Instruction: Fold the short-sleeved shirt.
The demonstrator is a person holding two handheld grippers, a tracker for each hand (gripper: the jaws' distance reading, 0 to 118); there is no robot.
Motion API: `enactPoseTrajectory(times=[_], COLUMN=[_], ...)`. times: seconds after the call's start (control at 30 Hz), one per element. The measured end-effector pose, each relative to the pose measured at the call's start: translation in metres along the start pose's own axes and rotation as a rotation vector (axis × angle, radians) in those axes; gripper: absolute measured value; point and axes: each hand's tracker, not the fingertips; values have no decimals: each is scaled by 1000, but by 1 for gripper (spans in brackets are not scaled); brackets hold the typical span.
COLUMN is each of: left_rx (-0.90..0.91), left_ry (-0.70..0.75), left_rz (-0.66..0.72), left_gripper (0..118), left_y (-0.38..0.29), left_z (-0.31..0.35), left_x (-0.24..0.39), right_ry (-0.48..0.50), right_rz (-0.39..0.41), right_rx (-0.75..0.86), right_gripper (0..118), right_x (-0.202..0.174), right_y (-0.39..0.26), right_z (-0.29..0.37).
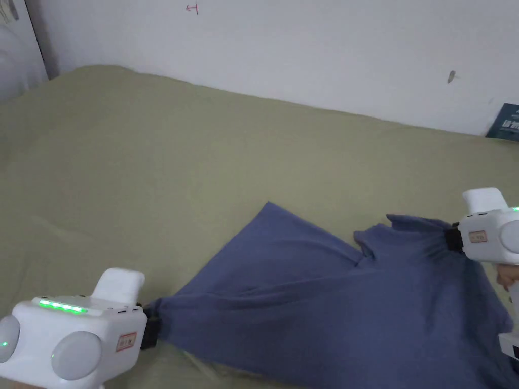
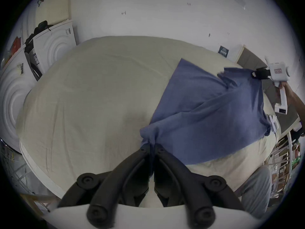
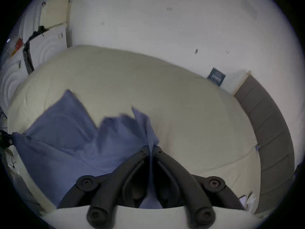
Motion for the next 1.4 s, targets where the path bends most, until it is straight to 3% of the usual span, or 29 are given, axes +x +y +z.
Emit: enactPoseTrajectory(times=[0.1, 0.37, 0.63, 0.97, 1.27, 1.4], left_rx=[44, 223, 381, 494, 522, 538], left_ry=[-31, -19, 24, 169, 252, 278], left_rz=[21, 1, -37, -113, -143, -144], left_gripper=[4, 4, 4, 4, 4, 4], left_y=[12, 66, 162, 280, 363, 398], left_z=[19, 82, 149, 198, 198, 195], left_x=[8, 39, 61, 101, 116, 121], right_ry=[-41, -98, -212, -280, -287, -293], right_rz=[39, -19, -154, -235, -330, -327], right_rx=[85, 268, 455, 538, 547, 551], right_gripper=[3, 3, 3, 3, 3, 3], right_x=[5, 39, 78, 113, 143, 157], right_y=[6, 17, 30, 82, 151, 185], right_z=[56, 180, 269, 302, 276, 262])
